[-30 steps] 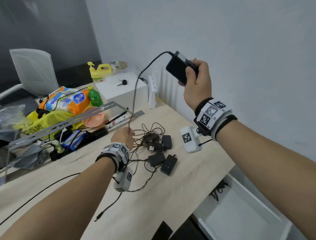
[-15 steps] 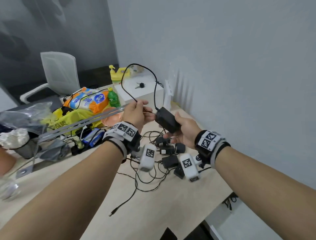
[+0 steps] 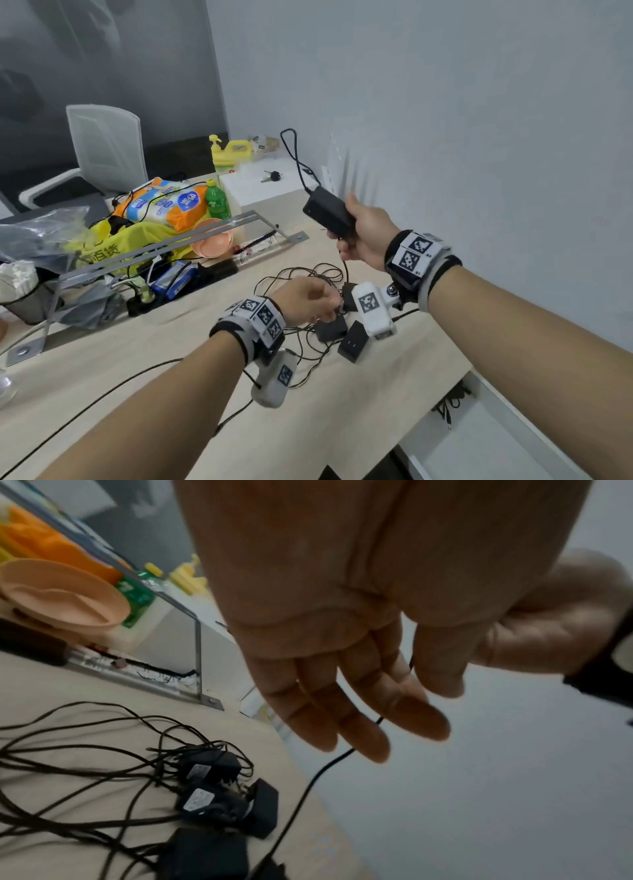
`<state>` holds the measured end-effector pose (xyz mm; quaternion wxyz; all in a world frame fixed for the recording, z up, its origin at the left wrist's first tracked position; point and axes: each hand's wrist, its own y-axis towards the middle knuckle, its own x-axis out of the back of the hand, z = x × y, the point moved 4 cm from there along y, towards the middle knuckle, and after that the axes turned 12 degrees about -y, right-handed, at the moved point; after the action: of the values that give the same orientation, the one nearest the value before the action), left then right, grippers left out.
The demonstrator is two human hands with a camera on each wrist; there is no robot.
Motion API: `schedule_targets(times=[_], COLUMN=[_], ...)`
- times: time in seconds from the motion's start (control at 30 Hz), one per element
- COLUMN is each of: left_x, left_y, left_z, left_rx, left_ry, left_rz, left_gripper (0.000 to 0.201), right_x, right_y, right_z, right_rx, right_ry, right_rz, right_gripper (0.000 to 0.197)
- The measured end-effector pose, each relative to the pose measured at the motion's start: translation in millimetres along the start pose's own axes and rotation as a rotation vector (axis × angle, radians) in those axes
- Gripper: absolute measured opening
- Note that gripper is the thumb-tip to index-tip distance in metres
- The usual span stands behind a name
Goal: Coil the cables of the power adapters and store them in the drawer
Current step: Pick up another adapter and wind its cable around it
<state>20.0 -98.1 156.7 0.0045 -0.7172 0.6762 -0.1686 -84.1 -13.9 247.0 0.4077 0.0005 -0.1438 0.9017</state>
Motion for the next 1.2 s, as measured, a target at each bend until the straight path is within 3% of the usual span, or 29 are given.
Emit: schedule_targets(times=[0.1,0.23,0.3,0.37,0.47,0.6,0.67,0.73,0.77,0.87,0.93,1.0,1.07,1.1,1.2], left_x=[2.0,21.0,23.7,17.1,4.4,10.5,21.0,30.1,33.1,32.3,31.1,37.8,50.8,57.7,62.2], left_y=[0.6,1.7,2.9,5.9,11.8,15.3,12.1,7.3,4.3,-3.9,-7.3,-5.5,-3.0,-2.1,-5.1], left_z=[11.9,18.9,18.9,15.8,6.2,2.8,3.0,1.8,0.0,-9.3,-17.1,-18.2,-13.8,-8.9,3.5], left_rx=[0.043,0.026,0.033,0.069,0.075,0.062,0.052,0.053,0.059,0.091,0.095,0.082,0.067,0.071,0.103], left_ry=[0.075,-0.195,-0.404,-0.595,-0.737,-0.843,-0.767,-0.557,-0.417,-0.060,0.142,0.194,0.134,0.018,-0.644], left_rz=[-0.111,-0.322,-0.365,-0.327,-0.281,-0.310,-0.299,-0.256,-0.218,-0.030,0.059,0.044,-0.048,-0.103,-0.177], left_gripper=[0.015,0.014,0.035,0.048,0.041,0.033,0.031,0.029,0.029,0.029,0.030,0.032,0.036,0.036,0.029], right_x=[8.1,13.5,11.0,5.3,-8.4,-13.1,-3.6,7.4,10.1,2.3,-7.7,-8.4,3.7,10.5,21.3], right_y=[3.9,3.3,0.9,0.4,-4.1,-1.7,0.8,1.7,0.9,-2.5,1.9,8.2,10.1,11.0,12.6], right_z=[-24.3,-53.6,-60.8,-65.0,-70.9,-77.4,-76.1,-71.6,-65.8,-44.5,-37.2,-33.6,-26.5,-24.7,-29.4], right_rx=[-0.050,-0.028,0.026,0.102,0.151,0.116,0.116,0.220,0.318,0.696,0.861,0.797,0.670,0.581,0.348], right_ry=[-0.326,-0.654,-0.659,-0.688,-0.664,-0.650,-0.629,-0.636,-0.684,-1.056,-1.278,-1.354,-1.293,-1.220,-0.901], right_rz=[-0.053,-0.099,-0.145,-0.214,-0.251,-0.183,-0.242,-0.317,-0.320,-0.257,-0.173,-0.131,-0.213,-0.231,-0.161], right_gripper=[0.045,0.042,0.039,0.038,0.036,0.043,0.044,0.029,0.033,0.071,0.061,0.028,0.005,0.010,0.023])
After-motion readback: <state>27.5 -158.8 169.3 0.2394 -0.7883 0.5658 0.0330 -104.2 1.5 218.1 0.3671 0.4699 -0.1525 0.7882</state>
